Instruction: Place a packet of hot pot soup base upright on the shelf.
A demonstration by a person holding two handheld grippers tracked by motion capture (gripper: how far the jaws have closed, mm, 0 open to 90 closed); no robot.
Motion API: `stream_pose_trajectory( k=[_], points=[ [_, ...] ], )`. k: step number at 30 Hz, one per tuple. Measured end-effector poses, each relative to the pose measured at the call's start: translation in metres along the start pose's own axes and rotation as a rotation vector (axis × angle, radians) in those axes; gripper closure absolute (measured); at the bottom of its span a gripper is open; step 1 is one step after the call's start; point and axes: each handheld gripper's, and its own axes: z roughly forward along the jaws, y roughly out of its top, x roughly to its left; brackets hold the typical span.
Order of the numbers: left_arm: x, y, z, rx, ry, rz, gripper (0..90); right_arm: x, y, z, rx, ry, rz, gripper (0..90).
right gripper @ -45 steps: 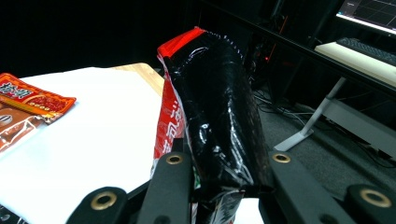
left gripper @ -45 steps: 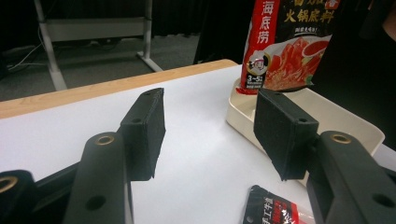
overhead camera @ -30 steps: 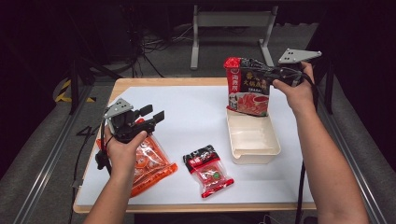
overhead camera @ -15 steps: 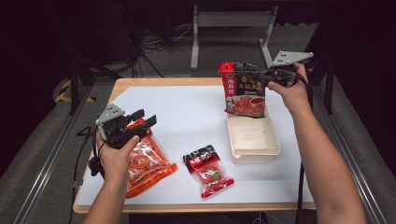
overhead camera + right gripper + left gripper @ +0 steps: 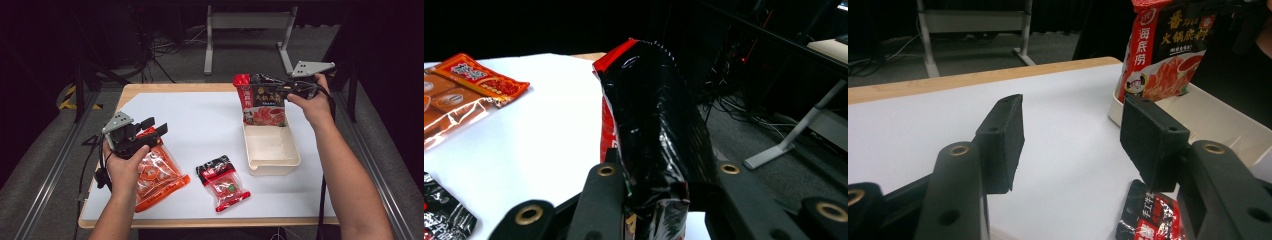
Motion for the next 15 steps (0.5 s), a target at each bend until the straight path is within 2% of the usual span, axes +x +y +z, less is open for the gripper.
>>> stream_pose_trajectory(
  k=[3, 6, 9, 15],
  points=[
    [0.000, 0.000, 0.001, 0.003, -0.006, -0.005, 43.9, 0.002, -0.002, 0.000, 0.000, 0.000, 0.000, 76.1],
    [0.000, 0.001, 0.003, 0.002, -0.011, -0.003, 43.8, 0.005, -0.007, 0.001, 0.032, -0.003, -0.008, 75.6],
    [0.000, 0.002, 0.004, 0.001, -0.019, -0.007, 43.8, 0.006, -0.011, -0.003, 0.018, -0.010, 0.007, 75.5],
    [0.000, 0.003, 0.007, 0.004, -0.030, -0.010, 43.7, 0.008, -0.013, -0.008, 0.026, -0.024, 0.012, 75.7]
  ],
)
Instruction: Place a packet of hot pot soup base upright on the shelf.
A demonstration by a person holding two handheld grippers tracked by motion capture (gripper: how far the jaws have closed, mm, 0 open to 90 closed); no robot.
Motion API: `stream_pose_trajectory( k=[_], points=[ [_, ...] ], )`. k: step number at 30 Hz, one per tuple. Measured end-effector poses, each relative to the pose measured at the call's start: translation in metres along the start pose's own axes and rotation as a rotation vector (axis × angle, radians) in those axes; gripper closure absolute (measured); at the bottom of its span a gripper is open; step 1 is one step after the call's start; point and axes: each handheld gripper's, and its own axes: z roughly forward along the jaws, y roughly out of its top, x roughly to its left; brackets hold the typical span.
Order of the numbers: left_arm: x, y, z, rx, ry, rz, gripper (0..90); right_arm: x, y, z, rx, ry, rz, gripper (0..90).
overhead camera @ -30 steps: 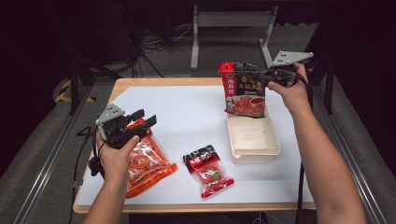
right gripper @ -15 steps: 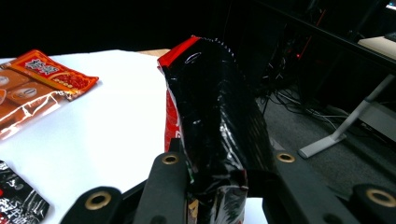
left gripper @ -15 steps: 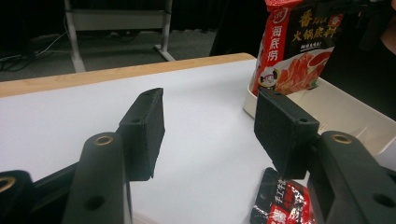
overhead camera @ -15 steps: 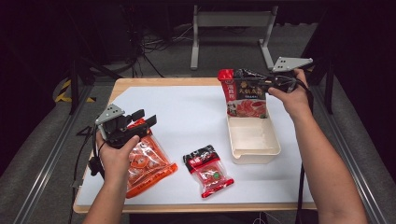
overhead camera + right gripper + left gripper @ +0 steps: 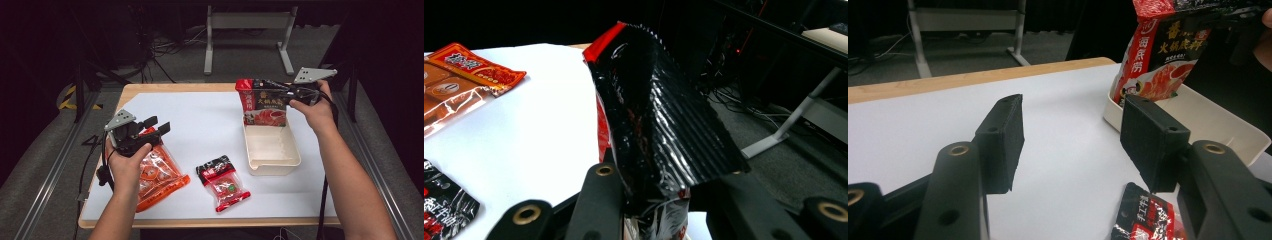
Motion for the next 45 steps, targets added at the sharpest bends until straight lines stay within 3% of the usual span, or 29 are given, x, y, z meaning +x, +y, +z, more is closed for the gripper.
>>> stream_pose_trajectory(
  k=[11, 15, 19, 26, 30, 31, 33, 35, 36, 38, 42, 45],
  points=[
    [-0.001, 0.003, 0.006, 0.001, -0.019, 0.000, 43.2, 0.003, -0.007, -0.005, 0.016, -0.028, 0.025, 78.3],
    [-0.001, 0.004, 0.007, -0.001, -0.023, 0.003, 43.2, 0.004, -0.009, -0.007, 0.008, -0.025, 0.056, 79.3],
    [-0.001, 0.005, 0.008, -0.003, -0.030, 0.001, 43.1, 0.004, -0.014, -0.008, -0.023, -0.018, 0.101, 80.0],
    [-0.002, 0.007, 0.012, -0.004, -0.042, -0.001, 43.2, 0.006, -0.020, -0.011, -0.058, -0.025, 0.122, 80.5],
    [-0.002, 0.008, 0.013, -0.005, -0.046, 0.003, 43.2, 0.004, -0.030, -0.015, -0.108, -0.015, 0.172, 80.9],
    [-0.003, 0.008, 0.014, -0.005, -0.048, 0.004, 43.1, 0.004, -0.032, -0.014, -0.105, -0.014, 0.176, 80.9],
    [-0.004, 0.008, 0.015, 0.000, -0.050, 0.004, 43.1, 0.005, -0.039, -0.007, -0.028, -0.028, 0.168, 80.9],
    [-0.004, 0.008, 0.015, -0.005, -0.052, 0.005, 43.0, 0.006, -0.046, -0.001, -0.012, -0.023, 0.176, 81.3],
    [-0.004, 0.009, 0.015, -0.004, -0.053, 0.005, 43.0, 0.003, -0.056, -0.001, -0.049, -0.038, 0.227, 81.4],
    [-0.003, 0.009, 0.015, -0.004, -0.051, 0.005, 43.0, 0.002, -0.058, -0.002, -0.058, -0.040, 0.236, 81.4],
    [-0.001, 0.009, 0.016, -0.006, -0.047, 0.005, 42.9, 0.006, -0.056, -0.002, -0.039, -0.056, 0.206, 80.6],
    [-0.002, 0.008, 0.015, 0.001, -0.046, 0.002, 42.9, 0.006, -0.055, -0.002, -0.031, -0.058, 0.211, 79.5]
  ],
)
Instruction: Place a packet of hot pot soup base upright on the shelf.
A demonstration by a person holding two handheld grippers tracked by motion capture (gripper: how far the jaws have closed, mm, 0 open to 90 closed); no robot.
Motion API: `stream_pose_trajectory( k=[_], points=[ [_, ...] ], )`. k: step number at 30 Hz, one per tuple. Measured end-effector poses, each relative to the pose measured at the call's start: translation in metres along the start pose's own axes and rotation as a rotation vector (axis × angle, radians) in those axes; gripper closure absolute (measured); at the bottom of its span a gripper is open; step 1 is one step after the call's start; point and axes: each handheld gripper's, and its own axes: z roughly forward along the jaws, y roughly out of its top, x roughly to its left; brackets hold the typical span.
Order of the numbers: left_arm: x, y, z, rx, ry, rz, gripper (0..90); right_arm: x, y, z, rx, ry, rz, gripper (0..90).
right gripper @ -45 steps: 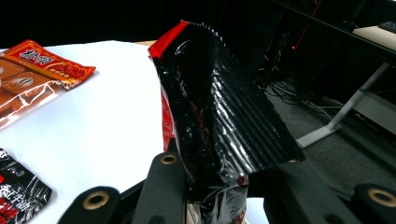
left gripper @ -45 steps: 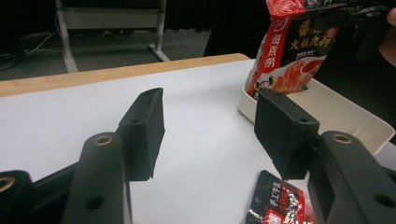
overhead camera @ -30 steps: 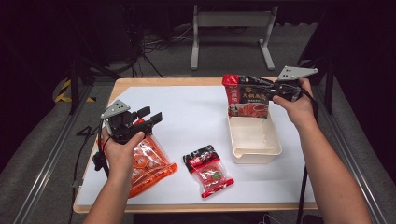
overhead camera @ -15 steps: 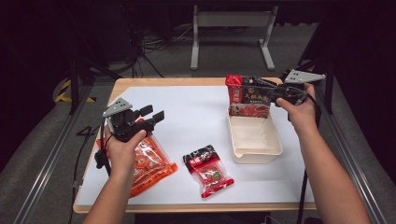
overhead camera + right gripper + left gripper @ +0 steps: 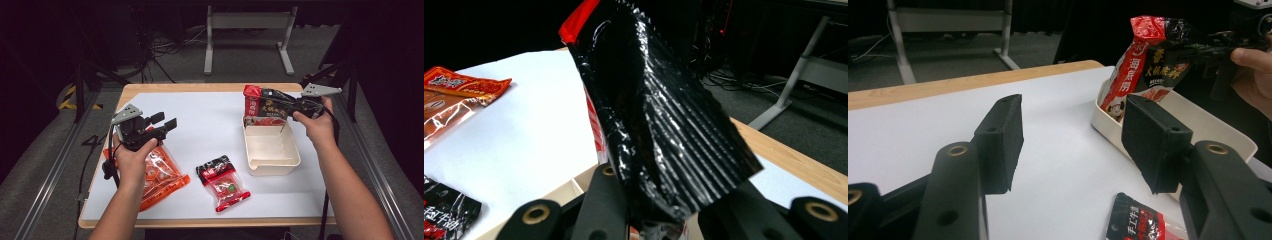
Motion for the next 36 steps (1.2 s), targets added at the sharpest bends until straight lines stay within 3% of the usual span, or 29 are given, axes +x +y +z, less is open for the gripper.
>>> stream_pose_trajectory(
  k=[5, 12, 19, 22, 29, 36],
  points=[
    [0.001, 0.000, -0.003, 0.004, 0.016, 0.014, 42.7, 0.003, 0.004, -0.001, 0.023, -0.020, -0.024, 74.2],
    [0.007, -0.007, -0.009, 0.037, 0.050, 0.038, 40.9, 0.005, 0.009, -0.005, 0.035, -0.051, 0.009, 44.0],
    [0.011, -0.013, -0.021, 0.054, 0.054, 0.061, 38.9, 0.008, 0.013, -0.024, 0.016, -0.093, 0.027, 27.5],
    [0.012, -0.015, -0.025, 0.053, 0.052, 0.073, 38.0, 0.010, 0.013, -0.032, 0.025, -0.131, 0.016, 24.9],
    [0.014, -0.017, -0.032, 0.057, 0.047, 0.102, 35.8, 0.017, 0.013, -0.050, 0.003, -0.137, 0.033, 24.1],
    [0.018, -0.017, -0.038, 0.060, 0.068, 0.115, 34.5, 0.034, 0.017, -0.070, -0.029, -0.143, 0.046, 27.2]
  ],
)
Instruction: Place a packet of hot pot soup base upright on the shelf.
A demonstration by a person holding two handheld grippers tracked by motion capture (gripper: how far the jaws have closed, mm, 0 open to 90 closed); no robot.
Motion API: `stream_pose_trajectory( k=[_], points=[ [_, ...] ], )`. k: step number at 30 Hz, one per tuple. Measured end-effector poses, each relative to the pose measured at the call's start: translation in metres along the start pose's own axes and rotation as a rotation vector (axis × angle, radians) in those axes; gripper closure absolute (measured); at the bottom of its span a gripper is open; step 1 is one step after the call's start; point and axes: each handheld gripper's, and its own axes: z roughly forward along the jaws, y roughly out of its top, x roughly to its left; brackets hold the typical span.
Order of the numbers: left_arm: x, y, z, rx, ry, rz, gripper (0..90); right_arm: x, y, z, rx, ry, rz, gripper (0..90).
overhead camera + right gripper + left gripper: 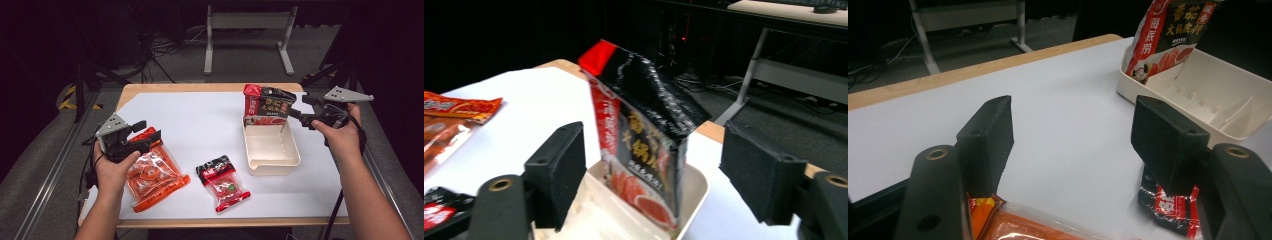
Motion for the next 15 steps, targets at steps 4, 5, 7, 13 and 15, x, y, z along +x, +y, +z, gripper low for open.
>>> stream_pose_trajectory(
  k=[4, 5, 7, 13, 15],
  points=[
    [0.004, 0.000, -0.002, 0.003, 0.013, 0.008, 34.6, 0.008, -0.001, -0.007, 0.027, -0.007, -0.027, 29.3],
    [0.005, -0.001, -0.002, 0.012, 0.012, 0.012, 34.6, 0.010, -0.001, -0.009, 0.034, -0.010, -0.039, 29.7],
    [0.006, -0.001, -0.003, 0.018, 0.016, 0.013, 34.5, 0.014, -0.002, -0.012, 0.041, -0.011, -0.049, 30.0],
    [0.015, -0.003, -0.005, 0.047, 0.034, 0.018, 34.3, 0.030, -0.007, -0.015, 0.060, 0.020, -0.062, 29.7],
    [0.018, -0.004, -0.005, 0.056, 0.041, 0.020, 34.2, 0.037, -0.011, -0.015, 0.061, 0.041, -0.059, 29.7]
  ],
)
